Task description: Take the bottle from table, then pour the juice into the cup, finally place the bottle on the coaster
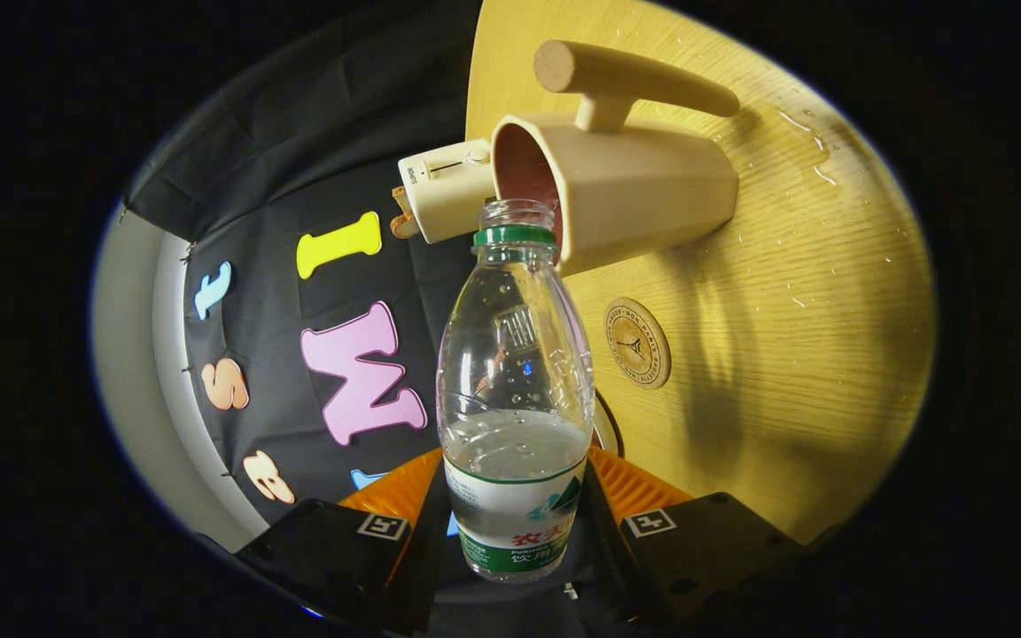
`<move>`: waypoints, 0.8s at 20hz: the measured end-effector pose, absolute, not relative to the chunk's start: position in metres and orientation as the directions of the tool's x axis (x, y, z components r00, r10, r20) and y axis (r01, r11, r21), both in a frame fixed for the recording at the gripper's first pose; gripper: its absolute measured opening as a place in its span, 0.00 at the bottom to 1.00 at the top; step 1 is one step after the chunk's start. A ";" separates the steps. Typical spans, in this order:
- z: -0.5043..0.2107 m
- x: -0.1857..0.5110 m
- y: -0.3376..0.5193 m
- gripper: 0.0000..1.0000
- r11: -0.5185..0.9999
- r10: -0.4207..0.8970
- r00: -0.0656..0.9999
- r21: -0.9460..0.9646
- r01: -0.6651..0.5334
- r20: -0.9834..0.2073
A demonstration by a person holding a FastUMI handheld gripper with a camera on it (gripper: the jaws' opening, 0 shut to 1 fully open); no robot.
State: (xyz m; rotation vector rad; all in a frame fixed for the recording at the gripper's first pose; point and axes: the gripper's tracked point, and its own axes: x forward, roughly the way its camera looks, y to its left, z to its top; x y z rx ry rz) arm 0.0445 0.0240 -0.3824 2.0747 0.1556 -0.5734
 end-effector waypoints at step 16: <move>-0.378 0.038 0.017 0.73 -0.702 -0.191 0.910 0.699 0.135 -0.367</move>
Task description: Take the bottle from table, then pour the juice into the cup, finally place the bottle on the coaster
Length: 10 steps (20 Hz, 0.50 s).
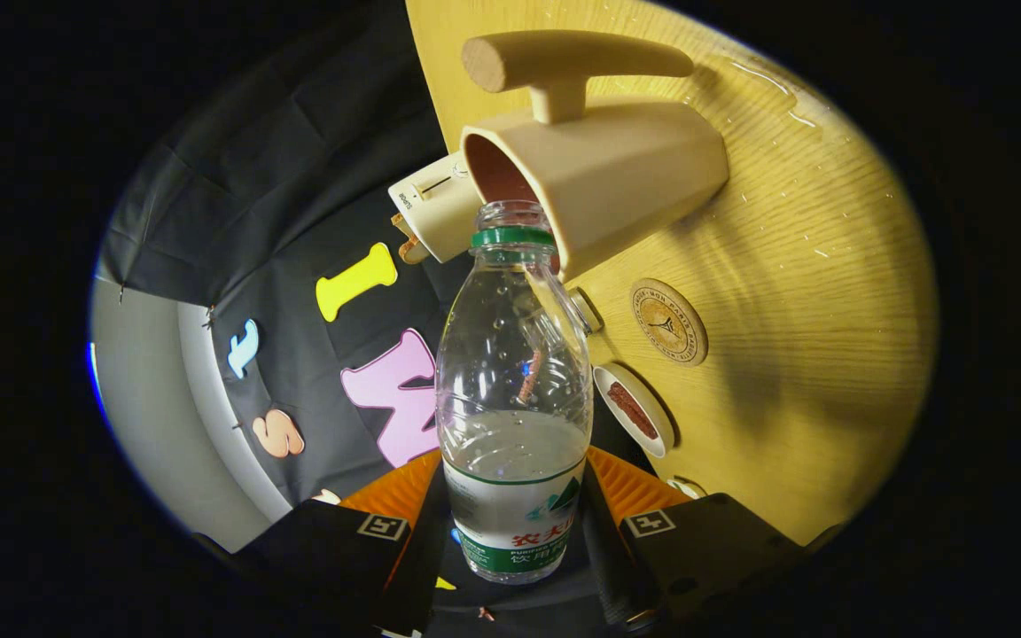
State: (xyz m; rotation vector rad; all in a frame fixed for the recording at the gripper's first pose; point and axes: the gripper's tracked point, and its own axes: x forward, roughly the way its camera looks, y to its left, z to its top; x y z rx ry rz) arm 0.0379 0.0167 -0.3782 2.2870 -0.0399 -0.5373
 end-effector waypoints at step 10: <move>-0.378 0.030 0.008 0.73 -0.753 -0.268 0.904 0.658 0.020 -0.334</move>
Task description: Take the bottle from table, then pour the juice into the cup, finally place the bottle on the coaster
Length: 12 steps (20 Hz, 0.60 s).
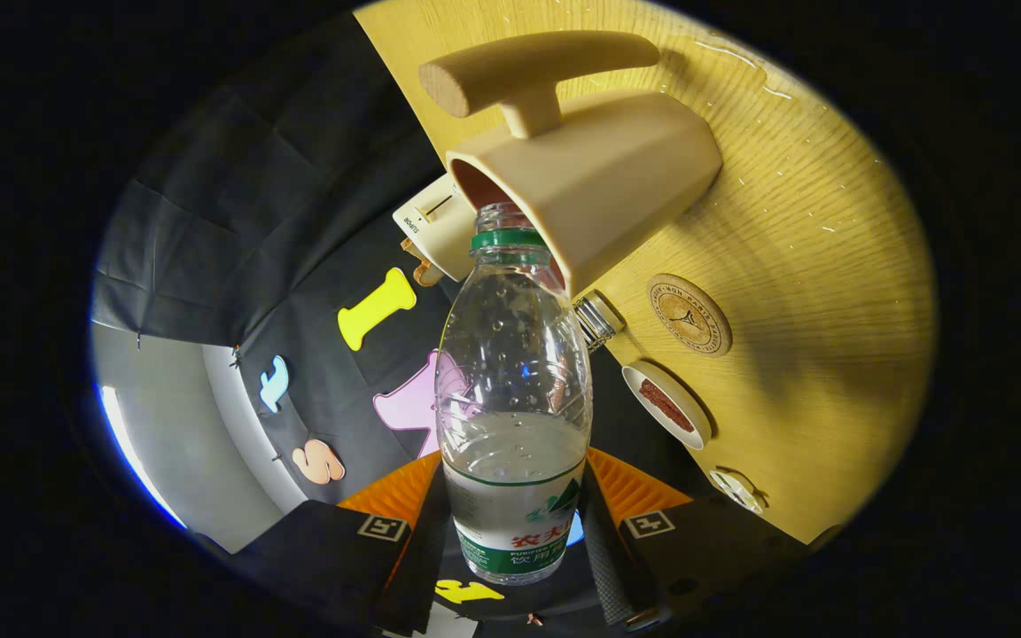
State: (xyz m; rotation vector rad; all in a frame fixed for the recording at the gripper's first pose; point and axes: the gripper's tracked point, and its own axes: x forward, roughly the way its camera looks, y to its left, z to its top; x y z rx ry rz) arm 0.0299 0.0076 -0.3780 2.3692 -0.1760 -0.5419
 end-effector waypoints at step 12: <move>-0.393 0.020 0.024 0.73 -0.332 -0.249 0.908 0.910 0.248 -0.338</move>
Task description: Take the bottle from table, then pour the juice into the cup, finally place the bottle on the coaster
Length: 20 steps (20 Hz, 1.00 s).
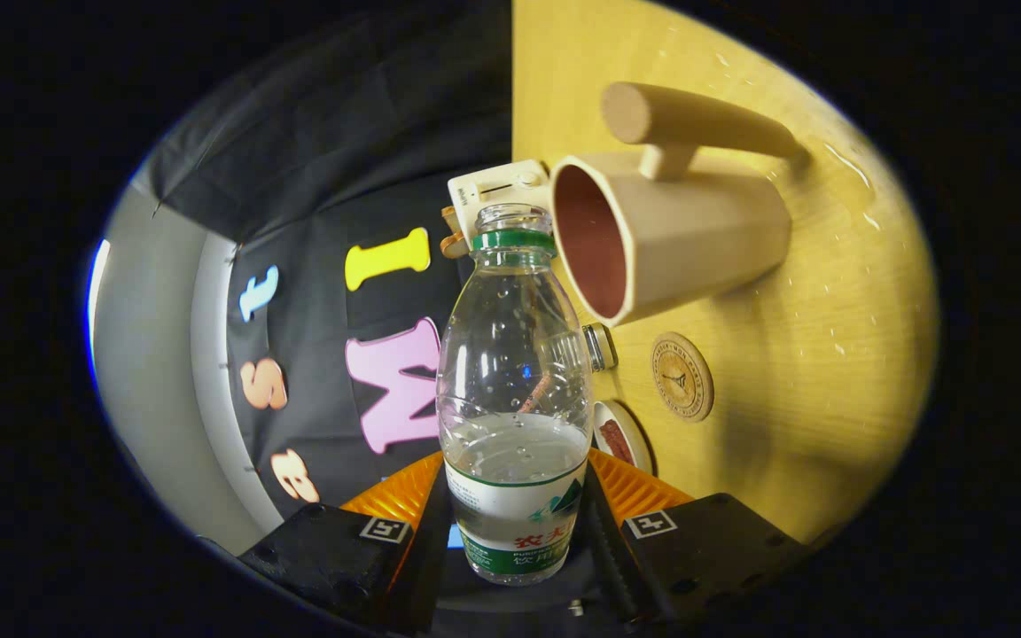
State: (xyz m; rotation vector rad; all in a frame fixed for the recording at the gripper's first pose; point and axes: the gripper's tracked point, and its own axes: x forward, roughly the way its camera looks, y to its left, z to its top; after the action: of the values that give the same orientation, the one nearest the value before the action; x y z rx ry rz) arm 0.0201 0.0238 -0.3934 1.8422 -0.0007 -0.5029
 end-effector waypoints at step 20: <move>-0.400 0.097 -0.004 0.74 0.880 -0.324 0.898 0.255 0.402 -0.297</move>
State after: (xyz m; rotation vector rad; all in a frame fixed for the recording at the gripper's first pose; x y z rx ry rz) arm 0.0971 -0.0040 -0.3999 0.3173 0.2508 -0.3822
